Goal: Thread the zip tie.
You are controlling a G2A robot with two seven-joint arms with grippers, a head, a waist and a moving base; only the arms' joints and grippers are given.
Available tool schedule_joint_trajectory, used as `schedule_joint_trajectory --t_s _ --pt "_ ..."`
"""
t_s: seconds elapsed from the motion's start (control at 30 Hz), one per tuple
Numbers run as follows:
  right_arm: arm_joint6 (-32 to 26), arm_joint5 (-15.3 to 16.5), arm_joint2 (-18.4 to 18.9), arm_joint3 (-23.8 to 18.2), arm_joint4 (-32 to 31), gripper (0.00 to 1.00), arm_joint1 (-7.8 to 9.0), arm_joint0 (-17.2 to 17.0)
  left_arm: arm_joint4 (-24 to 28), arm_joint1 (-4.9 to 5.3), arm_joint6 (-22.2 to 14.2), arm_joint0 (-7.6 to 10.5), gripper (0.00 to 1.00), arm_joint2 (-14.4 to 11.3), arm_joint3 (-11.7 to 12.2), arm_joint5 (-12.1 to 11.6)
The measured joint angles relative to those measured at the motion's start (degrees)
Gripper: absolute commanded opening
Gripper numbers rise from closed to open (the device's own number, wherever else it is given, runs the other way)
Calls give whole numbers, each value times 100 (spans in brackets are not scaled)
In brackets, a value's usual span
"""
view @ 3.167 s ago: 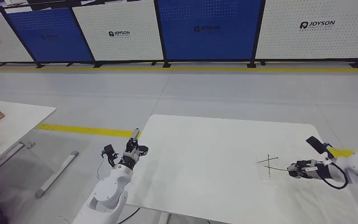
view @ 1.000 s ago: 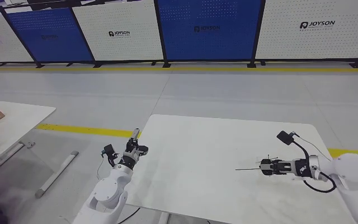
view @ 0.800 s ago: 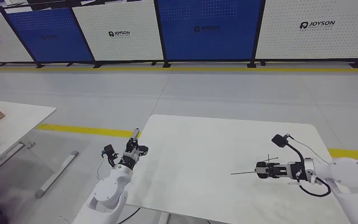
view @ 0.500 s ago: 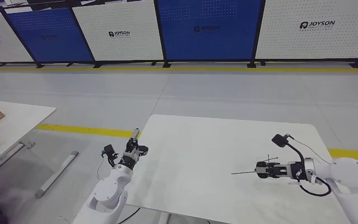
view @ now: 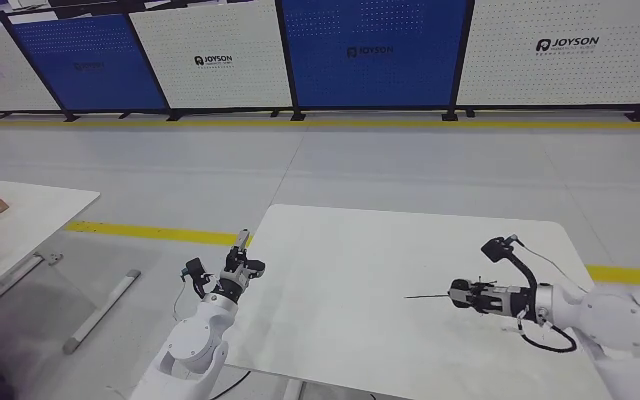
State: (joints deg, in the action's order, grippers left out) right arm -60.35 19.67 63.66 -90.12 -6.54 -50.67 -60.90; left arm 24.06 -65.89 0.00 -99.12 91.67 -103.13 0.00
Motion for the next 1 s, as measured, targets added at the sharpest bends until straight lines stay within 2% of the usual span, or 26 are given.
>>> schedule_joint_trajectory --t_s 0.1,0.7,0.77,0.8,0.9,0.93,1.0 --pt "229 -18 -83 -39 -311 0 -2 -81 0 0 0 0 100 0 0 0" --pt "210 -18 -81 -27 -293 0 -3 -75 10 -1 -12 10 100 -8 -8 16" --pt "210 -18 -81 -27 -293 0 -3 -75 31 -3 -132 36 100 -60 -96 233" --pt "210 -18 -81 -27 -293 0 -3 -75 31 1 -224 36 100 -83 -164 416" --pt "210 -18 -81 -27 -293 0 -3 -75 -194 24 -383 15 100 -194 -480 1215" --pt "210 -18 -81 -27 -293 0 -3 -75 -314 28 -408 27 100 -300 -621 1574" --pt "210 -18 -81 -27 -293 0 -3 -75 -423 35 -578 37 100 -532 -730 1996"
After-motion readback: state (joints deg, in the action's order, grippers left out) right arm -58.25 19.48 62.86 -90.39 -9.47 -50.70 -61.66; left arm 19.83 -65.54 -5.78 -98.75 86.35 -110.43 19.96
